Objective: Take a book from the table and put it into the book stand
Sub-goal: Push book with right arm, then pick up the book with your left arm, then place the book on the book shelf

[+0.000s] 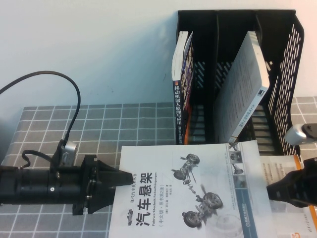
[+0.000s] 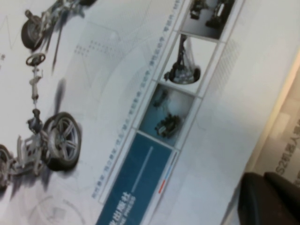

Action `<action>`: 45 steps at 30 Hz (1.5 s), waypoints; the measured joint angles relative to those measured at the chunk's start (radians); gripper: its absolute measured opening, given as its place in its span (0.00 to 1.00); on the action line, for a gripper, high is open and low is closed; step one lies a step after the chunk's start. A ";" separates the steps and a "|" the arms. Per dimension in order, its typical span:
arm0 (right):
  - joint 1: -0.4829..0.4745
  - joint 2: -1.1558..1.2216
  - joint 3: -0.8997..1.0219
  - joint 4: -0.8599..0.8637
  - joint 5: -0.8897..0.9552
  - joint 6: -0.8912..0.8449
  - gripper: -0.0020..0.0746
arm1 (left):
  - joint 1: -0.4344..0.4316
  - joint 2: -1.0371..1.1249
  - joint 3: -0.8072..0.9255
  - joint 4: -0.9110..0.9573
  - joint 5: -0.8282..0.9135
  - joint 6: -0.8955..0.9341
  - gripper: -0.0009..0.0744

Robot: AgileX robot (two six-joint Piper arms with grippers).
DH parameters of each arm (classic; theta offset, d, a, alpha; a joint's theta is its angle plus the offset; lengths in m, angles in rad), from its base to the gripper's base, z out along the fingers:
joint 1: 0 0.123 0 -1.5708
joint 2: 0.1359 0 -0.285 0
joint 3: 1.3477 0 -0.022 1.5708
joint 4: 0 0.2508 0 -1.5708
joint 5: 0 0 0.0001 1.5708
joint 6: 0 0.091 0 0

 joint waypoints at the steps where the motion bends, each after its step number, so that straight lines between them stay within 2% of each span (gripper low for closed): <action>1: 0.000 0.007 0.000 0.010 0.000 0.000 0.02 | 0.000 0.000 0.000 0.000 0.000 -0.005 0.55; 6: 0.000 0.064 -0.016 0.060 0.021 -0.019 0.02 | 0.000 0.000 0.000 0.000 0.000 -0.010 0.55; 13: -0.002 0.110 -0.027 0.147 0.037 -0.066 0.02 | 0.000 0.000 0.000 0.000 0.000 -0.010 0.62; 15: -0.002 0.110 -0.027 0.150 0.037 -0.073 0.02 | 0.000 0.000 0.000 0.002 0.000 -0.010 0.56; 21: -0.002 0.103 -0.027 0.157 0.023 -0.083 0.02 | 0.000 0.000 0.000 -0.003 0.029 -0.006 0.17; 25: 0.003 0.061 -0.019 0.128 -0.002 -0.087 0.02 | 0.000 -0.009 -0.006 -0.001 0.032 -0.002 0.16; 29: 0.005 -0.035 -0.007 0.024 -0.054 -0.082 0.02 | 0.000 -0.076 -0.032 0.032 0.015 -0.039 0.16; 35: 0.005 -0.250 -0.027 -0.162 -0.073 0.004 0.02 | 0.000 -0.259 -0.150 0.087 -0.002 -0.210 0.16; 39: 0.005 -0.382 -0.041 -0.212 -0.126 0.022 0.02 | -0.004 -0.355 -0.266 0.123 -0.004 -0.326 0.16; 45: 0.005 -0.503 -0.043 -0.298 -0.209 0.033 0.02 | -0.102 -0.398 -0.477 0.203 0.001 -0.486 0.16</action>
